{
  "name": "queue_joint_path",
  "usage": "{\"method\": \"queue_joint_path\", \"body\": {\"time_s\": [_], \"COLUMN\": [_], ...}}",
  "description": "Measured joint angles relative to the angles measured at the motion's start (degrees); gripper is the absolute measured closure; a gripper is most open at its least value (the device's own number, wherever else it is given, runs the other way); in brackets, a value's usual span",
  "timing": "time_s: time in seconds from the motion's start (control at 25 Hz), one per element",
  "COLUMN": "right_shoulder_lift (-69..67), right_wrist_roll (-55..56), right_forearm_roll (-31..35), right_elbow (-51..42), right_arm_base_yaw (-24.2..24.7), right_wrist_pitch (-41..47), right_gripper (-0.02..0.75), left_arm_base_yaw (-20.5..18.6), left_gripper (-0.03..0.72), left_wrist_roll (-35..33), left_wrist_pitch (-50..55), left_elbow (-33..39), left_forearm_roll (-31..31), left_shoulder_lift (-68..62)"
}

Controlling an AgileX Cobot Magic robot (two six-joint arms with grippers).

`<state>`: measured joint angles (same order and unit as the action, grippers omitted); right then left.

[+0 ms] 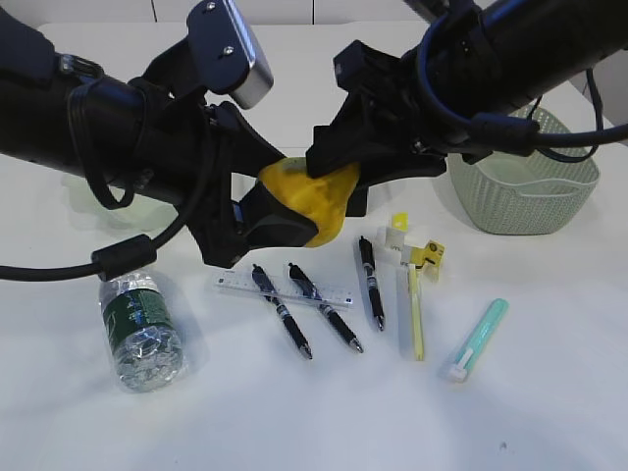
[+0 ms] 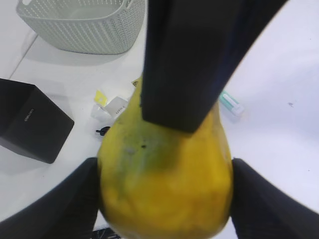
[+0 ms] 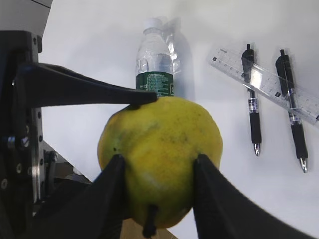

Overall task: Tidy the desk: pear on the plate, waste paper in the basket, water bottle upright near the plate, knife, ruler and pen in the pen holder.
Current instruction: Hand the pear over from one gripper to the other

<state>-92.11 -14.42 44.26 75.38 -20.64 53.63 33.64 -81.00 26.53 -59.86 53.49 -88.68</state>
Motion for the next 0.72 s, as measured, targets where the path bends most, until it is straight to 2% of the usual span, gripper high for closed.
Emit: {"method": "queue_joint_path", "body": {"time_s": [0.4,0.72], "right_shoulder_lift": [0.00,0.00], "right_wrist_roll": [-1.53,-4.69], "right_forearm_roll": [0.21,0.43], "right_elbow": [0.22,0.22], "right_arm_base_yaw": [0.00,0.00], "right_wrist_pitch": [0.00,0.00], "right_gripper": [0.349,0.193], "left_arm_base_yaw": [0.00,0.00], "left_gripper": [0.186,0.188], "left_wrist_roll": [-0.12,-0.12], "left_wrist_pitch": [-0.84,-1.90], "left_elbow": [0.00,0.00], "left_forearm_roll": [0.00,0.00], "left_shoulder_lift": [0.00,-0.12]}}
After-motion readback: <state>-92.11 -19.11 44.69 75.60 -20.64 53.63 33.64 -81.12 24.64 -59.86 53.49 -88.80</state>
